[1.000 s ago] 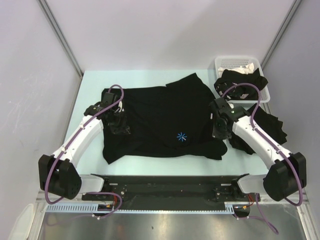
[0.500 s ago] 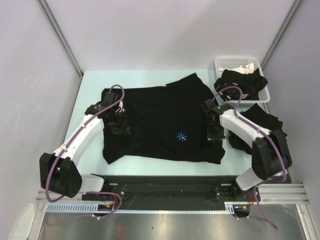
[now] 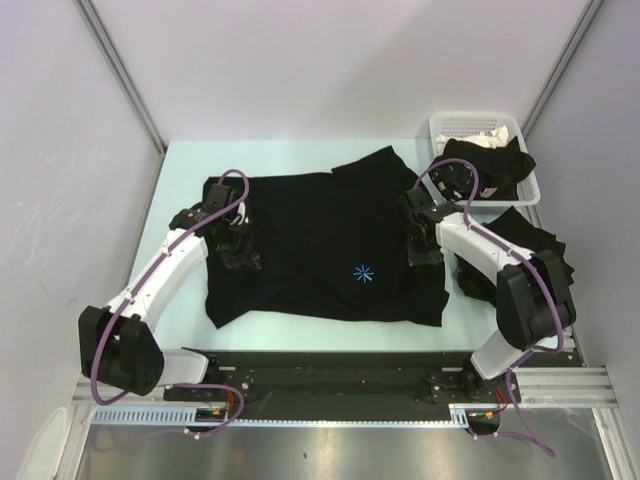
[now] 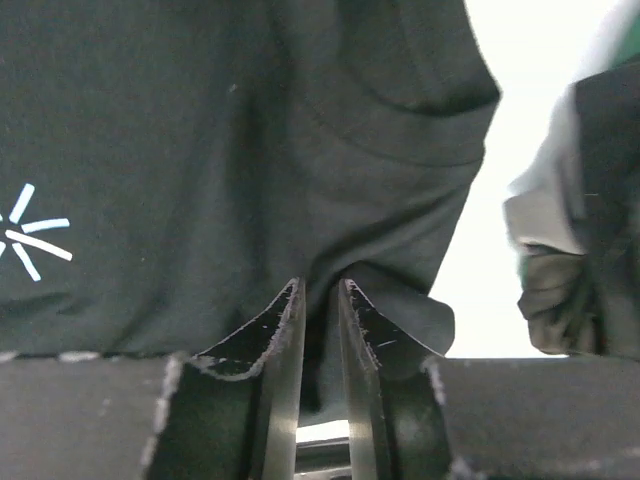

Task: Fold and stack the t-shirts

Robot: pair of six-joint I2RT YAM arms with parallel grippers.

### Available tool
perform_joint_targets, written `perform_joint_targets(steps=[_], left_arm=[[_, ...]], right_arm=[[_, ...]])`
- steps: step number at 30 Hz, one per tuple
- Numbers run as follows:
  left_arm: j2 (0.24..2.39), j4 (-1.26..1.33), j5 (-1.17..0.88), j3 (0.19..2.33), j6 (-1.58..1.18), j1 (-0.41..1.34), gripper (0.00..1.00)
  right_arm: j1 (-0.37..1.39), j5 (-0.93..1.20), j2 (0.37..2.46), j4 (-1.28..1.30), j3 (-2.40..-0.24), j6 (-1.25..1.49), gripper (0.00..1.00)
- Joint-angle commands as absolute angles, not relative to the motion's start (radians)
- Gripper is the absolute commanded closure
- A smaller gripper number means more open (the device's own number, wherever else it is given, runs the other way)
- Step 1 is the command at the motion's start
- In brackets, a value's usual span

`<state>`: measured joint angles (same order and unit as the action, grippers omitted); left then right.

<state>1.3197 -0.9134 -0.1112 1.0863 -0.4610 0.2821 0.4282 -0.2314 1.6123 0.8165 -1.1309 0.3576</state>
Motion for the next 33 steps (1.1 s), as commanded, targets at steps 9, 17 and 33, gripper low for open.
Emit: perform_joint_targets(steps=[9, 17, 33], left_arm=[[1.313, -0.903, -0.115, 1.134, -0.442, 0.287, 0.80], [1.330, -0.920, -0.112, 1.169, -0.433, 0.288, 0.81], [1.342, -0.985, -0.095, 1.244, -0.423, 0.288, 0.80]], right_arm=[[0.408, -0.278, 1.350, 1.098, -1.198, 0.480, 0.70], [0.433, -0.302, 1.238, 1.167, -1.178, 0.607, 0.70], [0.417, -0.344, 1.016, 0.858, -0.775, 0.761, 0.57]])
